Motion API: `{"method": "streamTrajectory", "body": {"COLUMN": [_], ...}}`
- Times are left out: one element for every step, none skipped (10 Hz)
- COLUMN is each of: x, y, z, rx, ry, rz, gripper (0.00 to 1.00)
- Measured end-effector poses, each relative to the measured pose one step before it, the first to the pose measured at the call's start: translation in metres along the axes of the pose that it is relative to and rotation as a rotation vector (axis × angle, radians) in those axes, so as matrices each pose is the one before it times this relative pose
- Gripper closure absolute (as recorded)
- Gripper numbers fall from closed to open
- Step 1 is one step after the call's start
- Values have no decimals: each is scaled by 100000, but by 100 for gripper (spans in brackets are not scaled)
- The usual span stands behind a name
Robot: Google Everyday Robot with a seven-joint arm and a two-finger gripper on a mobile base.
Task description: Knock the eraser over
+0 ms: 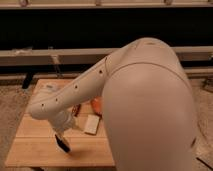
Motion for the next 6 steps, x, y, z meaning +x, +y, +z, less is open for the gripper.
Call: {"method": "streamTrajectory", "body": {"x": [79,44,42,2,-2,10], "y": [253,102,-15,92,118,78], "z": [-47,-6,24,-24,-13,19], "rx": [160,166,325,53,151,30], "ry": [-242,-133,-220,-261,-260,-160], "rz": [-633,-440,-263,-204,-413,-293], "gripper": [35,35,35,35,35,35]}}
